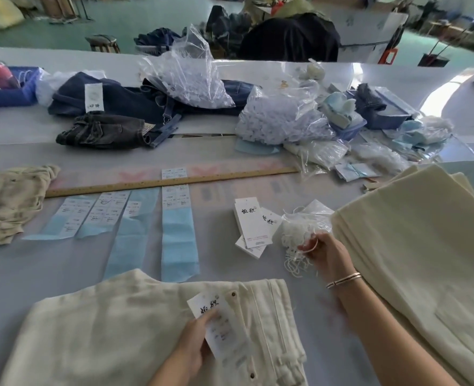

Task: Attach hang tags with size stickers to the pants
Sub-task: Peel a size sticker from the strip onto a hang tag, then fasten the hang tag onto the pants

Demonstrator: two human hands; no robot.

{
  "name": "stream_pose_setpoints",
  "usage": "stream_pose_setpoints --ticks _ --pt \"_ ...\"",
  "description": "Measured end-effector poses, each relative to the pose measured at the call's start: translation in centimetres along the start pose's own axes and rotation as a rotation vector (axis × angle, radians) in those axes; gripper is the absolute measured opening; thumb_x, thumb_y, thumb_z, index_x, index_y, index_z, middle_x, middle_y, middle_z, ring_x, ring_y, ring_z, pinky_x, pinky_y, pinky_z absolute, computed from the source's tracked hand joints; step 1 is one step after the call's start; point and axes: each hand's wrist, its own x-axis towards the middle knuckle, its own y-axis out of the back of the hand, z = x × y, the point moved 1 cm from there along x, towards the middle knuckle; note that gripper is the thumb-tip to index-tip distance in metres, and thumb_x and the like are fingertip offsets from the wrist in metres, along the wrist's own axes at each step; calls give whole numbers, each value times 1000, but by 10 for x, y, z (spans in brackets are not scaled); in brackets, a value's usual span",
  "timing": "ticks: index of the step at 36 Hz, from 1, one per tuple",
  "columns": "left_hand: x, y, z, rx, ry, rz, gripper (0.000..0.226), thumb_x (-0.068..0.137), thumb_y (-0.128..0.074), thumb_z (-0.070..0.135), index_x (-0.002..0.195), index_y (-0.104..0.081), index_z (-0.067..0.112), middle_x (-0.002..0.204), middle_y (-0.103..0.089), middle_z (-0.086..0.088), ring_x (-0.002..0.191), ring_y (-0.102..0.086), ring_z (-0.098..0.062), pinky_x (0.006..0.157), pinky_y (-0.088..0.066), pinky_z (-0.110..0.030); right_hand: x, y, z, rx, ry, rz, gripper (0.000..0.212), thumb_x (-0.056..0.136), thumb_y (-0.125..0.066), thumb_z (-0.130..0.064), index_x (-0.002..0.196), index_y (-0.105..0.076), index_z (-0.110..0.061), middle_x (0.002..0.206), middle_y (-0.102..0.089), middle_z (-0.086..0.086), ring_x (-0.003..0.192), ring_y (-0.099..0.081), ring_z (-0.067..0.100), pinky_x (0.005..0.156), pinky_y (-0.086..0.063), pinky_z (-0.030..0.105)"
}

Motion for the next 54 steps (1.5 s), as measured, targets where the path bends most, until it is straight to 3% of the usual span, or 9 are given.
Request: stream_pose_setpoints --ticks 4,10,14,17,25,32,42,48,54 --pt "-15 0 12 -87 9 -205 28 79 -63 16 98 -74 -1 94 -69 -25 79 -69 -32 66 -57 -40 -47 -32 4 17 -184 -283 39 92 -35 -5 58 -54 -7 50 -53 12 42 -55 21 51 -55 33" --pt "-41 12 32 213 -213 -201 20 89 -56 8 104 -69 3 101 -72 -19 84 -69 -26 67 -56 -33 -99 -69 40 -214 -291 -465 38 90 -39 0 57 -54 -11 43 -37 2 30 -22 7 40 -22 12" --pt "-57 25 43 291 -282 -94 26 96 -53 23 97 -73 7 94 -74 -15 85 -71 -29 68 -56 -35 -113 -87 72 -346 -267 -445 27 90 -53 -2 65 -60 -6 42 -32 -2 34 -22 7 38 -20 13" --pt "-66 37 44 396 -343 -38 31 95 -55 34 90 -75 11 86 -76 -6 79 -72 -19 61 -53 -24 -119 -99 92 -410 -228 -431 23 89 -58 -3 66 -59 -6 41 -32 -4 34 -24 6 38 -19 13" --pt "-91 60 47 381 -375 -232 35 80 -66 41 105 -70 17 99 -74 -6 87 -71 -19 69 -53 -26 -136 -112 108 -268 -189 -387 33 86 -60 -1 56 -62 -13 40 -27 -4 31 -21 7 39 -16 15" --pt "-104 65 45 446 -322 -386 32 86 -56 42 106 -71 23 79 -68 8 73 -63 -8 65 -49 -21 -150 -121 112 -370 -141 -509 28 90 -51 5 66 -62 -6 43 -38 1 34 -25 6 40 -17 16" --pt "-106 65 43 466 -300 -416 29 84 -55 46 80 -74 26 70 -65 7 63 -60 -8 59 -46 -19 -161 -116 111 -356 -132 -624 14 78 -70 -8 65 -63 -7 48 -48 3 37 -27 6 39 -21 17" --pt "-103 65 39 541 -300 -362 34 82 -54 53 84 -73 25 70 -64 6 63 -60 -10 60 -46 -21 -166 -112 112 -404 -107 -582 29 89 -54 4 66 -65 -8 53 -47 6 40 -30 6 43 -20 20" --pt "-101 64 35 637 -362 -258 40 82 -51 53 88 -73 20 72 -68 4 64 -62 -8 59 -48 -19 -174 -104 117 -416 -88 -605 31 93 -50 -9 74 -73 -13 52 -55 -2 45 -41 5 47 -28 16"
